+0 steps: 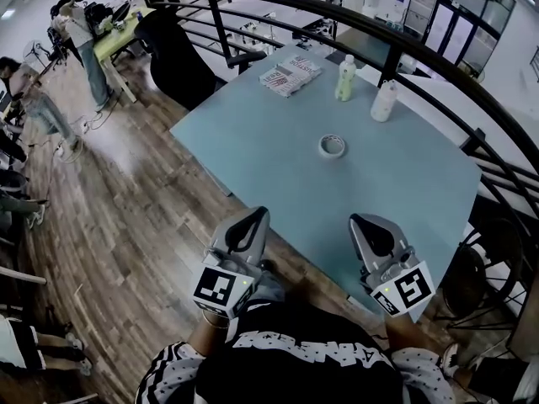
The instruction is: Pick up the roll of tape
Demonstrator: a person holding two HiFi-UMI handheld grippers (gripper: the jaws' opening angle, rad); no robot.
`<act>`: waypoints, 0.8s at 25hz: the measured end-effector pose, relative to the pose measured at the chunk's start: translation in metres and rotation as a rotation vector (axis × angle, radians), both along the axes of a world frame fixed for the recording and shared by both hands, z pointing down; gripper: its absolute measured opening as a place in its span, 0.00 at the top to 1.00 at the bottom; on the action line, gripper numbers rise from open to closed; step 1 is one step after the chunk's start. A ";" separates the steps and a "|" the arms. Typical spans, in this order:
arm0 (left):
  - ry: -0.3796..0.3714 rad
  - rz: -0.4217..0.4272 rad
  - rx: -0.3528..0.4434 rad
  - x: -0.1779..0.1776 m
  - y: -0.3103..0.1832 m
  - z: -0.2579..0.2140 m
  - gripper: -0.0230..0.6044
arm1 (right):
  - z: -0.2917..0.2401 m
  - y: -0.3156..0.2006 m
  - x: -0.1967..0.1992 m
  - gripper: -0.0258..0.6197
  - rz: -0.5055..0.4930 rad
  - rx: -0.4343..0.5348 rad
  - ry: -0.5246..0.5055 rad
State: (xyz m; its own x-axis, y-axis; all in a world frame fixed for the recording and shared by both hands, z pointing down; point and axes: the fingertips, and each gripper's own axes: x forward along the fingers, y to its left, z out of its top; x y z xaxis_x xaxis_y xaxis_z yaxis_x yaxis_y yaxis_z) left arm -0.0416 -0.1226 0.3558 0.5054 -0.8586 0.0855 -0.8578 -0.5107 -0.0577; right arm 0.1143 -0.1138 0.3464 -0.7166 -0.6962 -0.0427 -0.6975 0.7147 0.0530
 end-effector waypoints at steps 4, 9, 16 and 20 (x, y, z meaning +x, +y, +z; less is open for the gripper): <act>0.001 0.022 0.002 -0.012 -0.022 -0.005 0.96 | -0.002 -0.019 -0.015 0.95 0.014 -0.006 0.003; -0.001 0.039 -0.006 -0.032 -0.048 -0.003 0.96 | -0.002 -0.043 -0.034 0.95 0.031 -0.009 0.007; 0.015 0.059 -0.013 -0.050 -0.089 -0.011 0.96 | -0.008 -0.081 -0.055 0.95 0.048 -0.014 0.019; 0.011 0.066 -0.036 -0.064 -0.106 -0.007 0.96 | -0.011 -0.097 -0.066 0.95 0.063 -0.013 0.028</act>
